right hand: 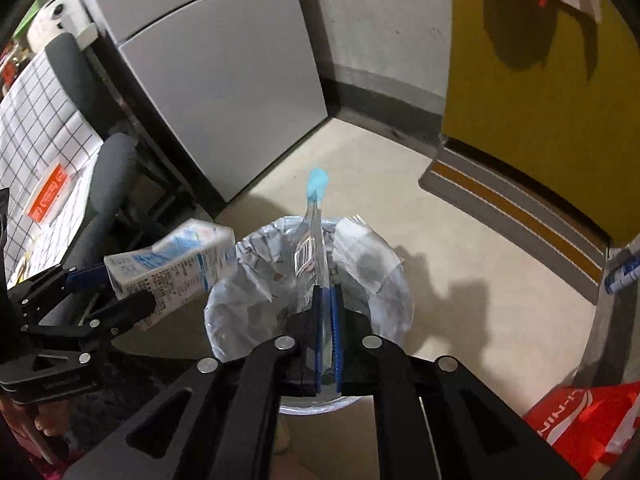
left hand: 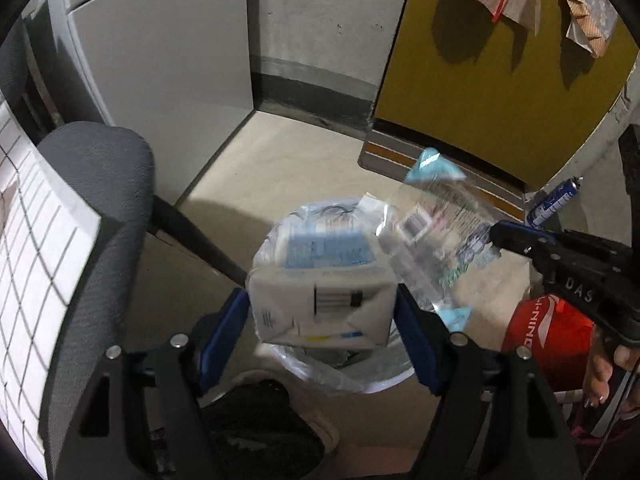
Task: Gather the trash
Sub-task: 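Carry carton and bottle over the bin and open both tools, then swing both tools back over the chair seat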
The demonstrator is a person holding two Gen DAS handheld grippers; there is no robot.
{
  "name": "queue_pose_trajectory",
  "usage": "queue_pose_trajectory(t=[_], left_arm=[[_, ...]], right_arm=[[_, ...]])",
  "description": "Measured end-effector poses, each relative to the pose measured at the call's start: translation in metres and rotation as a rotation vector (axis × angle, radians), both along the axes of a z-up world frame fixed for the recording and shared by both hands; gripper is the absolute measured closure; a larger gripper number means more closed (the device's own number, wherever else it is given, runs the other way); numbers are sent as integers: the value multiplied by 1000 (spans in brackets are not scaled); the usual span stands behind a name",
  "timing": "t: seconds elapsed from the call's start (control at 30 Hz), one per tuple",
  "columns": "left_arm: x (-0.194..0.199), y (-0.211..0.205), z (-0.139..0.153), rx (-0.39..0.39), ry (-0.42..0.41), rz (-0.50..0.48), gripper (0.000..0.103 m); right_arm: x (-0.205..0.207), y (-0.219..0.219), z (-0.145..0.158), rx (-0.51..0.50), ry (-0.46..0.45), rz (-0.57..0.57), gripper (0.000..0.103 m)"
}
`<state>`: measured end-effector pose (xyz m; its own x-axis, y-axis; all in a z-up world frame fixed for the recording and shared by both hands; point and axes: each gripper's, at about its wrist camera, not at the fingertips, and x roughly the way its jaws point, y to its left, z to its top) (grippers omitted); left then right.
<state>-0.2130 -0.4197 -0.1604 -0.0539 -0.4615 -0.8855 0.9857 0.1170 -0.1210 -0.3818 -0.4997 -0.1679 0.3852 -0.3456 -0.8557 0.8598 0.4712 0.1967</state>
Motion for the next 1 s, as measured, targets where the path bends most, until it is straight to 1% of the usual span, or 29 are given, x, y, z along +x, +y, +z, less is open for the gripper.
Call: queue_pose_trajectory(t=[0.03, 0.07, 0.1, 0.13, 0.2, 0.27, 0.47, 0.57, 0.67, 0.77, 0.83, 0.87, 0.9, 0.93, 1.0], left_arm=[[1, -1, 0, -4, 12, 2, 25], [2, -2, 1, -9, 23, 4, 23], [4, -2, 1, -15, 34, 9, 23], [6, -2, 2, -18, 39, 16, 23], [11, 1, 7, -32, 46, 38, 23], [15, 6, 14, -54, 33, 65, 23], [44, 40, 54, -163, -68, 192, 23], [62, 68, 71, -207, -110, 279, 23], [81, 98, 82, -235, -164, 377, 23], [106, 135, 87, -235, -196, 485, 23], [127, 163, 90, -230, -217, 579, 23], [133, 172, 90, -228, -224, 610, 23], [145, 188, 91, -222, -237, 661, 23], [153, 199, 92, -215, -246, 691, 23], [170, 227, 94, -206, -264, 767, 23]], right_arm=[[0, -1, 0, -2, -1, -5, 86], [0, -1, 0, -6, -2, -6, 83], [-1, -2, 2, -11, 0, -9, 76], [-3, -3, 2, -18, 0, -12, 73], [-3, -2, 6, -31, -1, -17, 69], [-3, -1, 12, -49, -13, -23, 68], [10, 14, 48, -154, -62, 22, 68], [27, 25, 61, -200, -80, 77, 68], [48, 38, 69, -214, -131, 159, 68], [76, 54, 73, -212, -188, 270, 68], [99, 68, 76, -223, -196, 330, 68], [107, 72, 78, -230, -198, 351, 68], [122, 80, 79, -228, -213, 396, 68], [136, 88, 82, -221, -236, 437, 68], [159, 101, 86, -222, -257, 490, 68]])
